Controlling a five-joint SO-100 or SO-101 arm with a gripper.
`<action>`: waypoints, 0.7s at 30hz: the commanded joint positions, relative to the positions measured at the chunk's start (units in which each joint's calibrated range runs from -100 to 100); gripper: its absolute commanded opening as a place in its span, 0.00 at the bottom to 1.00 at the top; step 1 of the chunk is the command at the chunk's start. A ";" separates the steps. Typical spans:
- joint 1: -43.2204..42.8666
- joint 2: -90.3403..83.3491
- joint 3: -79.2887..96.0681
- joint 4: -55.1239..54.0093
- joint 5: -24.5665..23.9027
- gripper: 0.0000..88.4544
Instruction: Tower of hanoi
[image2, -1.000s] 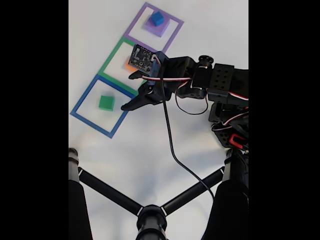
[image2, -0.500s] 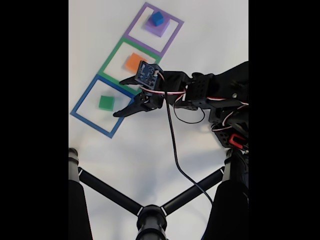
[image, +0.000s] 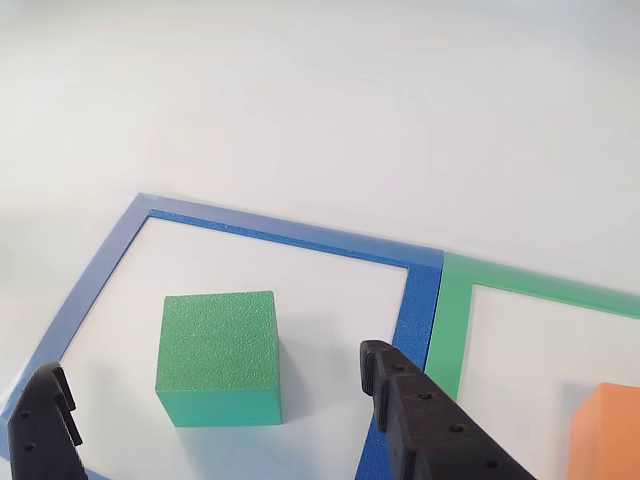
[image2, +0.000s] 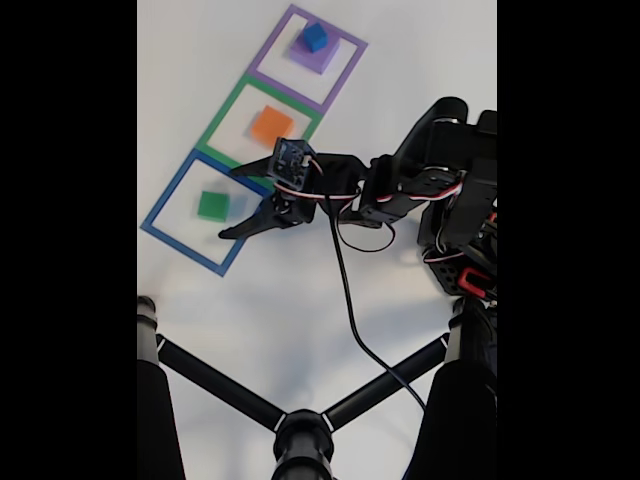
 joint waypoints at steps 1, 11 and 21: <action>-0.67 3.14 -3.39 -3.87 0.00 0.40; -2.20 10.92 -7.02 -8.65 0.00 0.40; -3.42 16.12 -11.38 -10.27 0.00 0.39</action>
